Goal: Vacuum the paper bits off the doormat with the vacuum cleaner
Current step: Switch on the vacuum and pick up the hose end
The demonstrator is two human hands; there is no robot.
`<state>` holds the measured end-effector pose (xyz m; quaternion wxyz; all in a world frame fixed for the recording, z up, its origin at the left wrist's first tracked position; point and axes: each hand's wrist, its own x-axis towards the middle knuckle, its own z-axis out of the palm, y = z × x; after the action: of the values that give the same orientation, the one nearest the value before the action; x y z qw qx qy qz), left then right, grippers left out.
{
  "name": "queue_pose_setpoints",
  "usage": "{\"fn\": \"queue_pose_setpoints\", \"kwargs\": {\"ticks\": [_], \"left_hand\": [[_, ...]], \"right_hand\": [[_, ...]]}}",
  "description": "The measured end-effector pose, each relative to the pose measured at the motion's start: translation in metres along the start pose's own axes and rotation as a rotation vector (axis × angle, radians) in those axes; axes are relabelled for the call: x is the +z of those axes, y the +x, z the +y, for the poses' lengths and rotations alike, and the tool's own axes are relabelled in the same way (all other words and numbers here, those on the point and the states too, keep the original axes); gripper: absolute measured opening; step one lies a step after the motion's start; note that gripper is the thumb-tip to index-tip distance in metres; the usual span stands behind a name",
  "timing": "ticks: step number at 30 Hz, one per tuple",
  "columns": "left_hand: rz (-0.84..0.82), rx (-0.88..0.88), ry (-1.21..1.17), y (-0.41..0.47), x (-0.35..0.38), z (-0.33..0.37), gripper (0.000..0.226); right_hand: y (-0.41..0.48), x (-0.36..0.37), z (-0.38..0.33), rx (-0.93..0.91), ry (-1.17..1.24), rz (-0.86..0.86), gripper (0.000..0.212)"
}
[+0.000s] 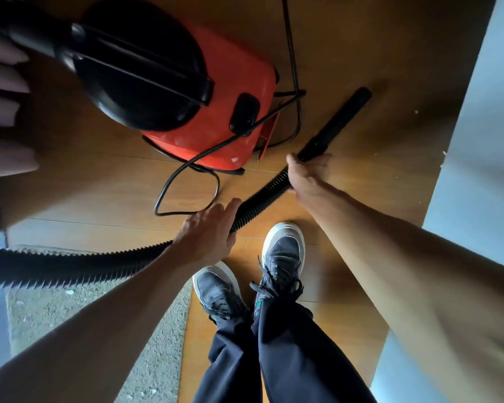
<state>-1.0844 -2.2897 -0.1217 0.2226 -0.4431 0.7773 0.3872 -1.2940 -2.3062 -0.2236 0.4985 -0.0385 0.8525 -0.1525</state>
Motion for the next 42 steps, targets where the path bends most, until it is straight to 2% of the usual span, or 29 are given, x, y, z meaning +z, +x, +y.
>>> {"fn": "queue_pose_setpoints", "kwargs": {"ticks": [4,9,14,19,23,27,35,42], "left_hand": [[-0.064,0.003,0.035,-0.030,-0.017,0.025,0.057],[-0.133,-0.036,0.028,-0.074,-0.038,0.059,0.064],[-0.070,-0.014,0.021,-0.116,-0.059,0.079,0.067],[0.075,-0.031,-0.081,-0.151,-0.072,0.078,0.068],[0.306,0.039,-0.311,-0.180,-0.083,0.074,0.062],[0.454,0.026,-0.452,-0.203,-0.101,0.070,0.051],[0.691,-0.130,-0.714,-0.233,-0.123,0.061,0.046],[0.871,-0.240,-0.838,-0.260,-0.128,0.045,0.044]], "right_hand": [[-0.042,-0.049,-0.009,0.014,0.153,0.198,0.052],[-0.118,-0.094,-0.023,-0.159,0.171,0.193,0.047],[-0.201,-0.128,-0.045,-0.359,0.221,0.133,0.047],[-0.264,-0.142,-0.067,-0.495,0.234,0.008,0.051],[-0.297,-0.141,-0.092,-0.588,0.173,-0.071,0.053],[-0.331,-0.134,-0.121,-0.684,0.120,-0.163,0.049],[-0.393,-0.089,-0.172,-0.889,0.011,-0.382,0.045],[-0.438,-0.038,-0.199,-1.050,-0.155,-0.611,0.053]]}}
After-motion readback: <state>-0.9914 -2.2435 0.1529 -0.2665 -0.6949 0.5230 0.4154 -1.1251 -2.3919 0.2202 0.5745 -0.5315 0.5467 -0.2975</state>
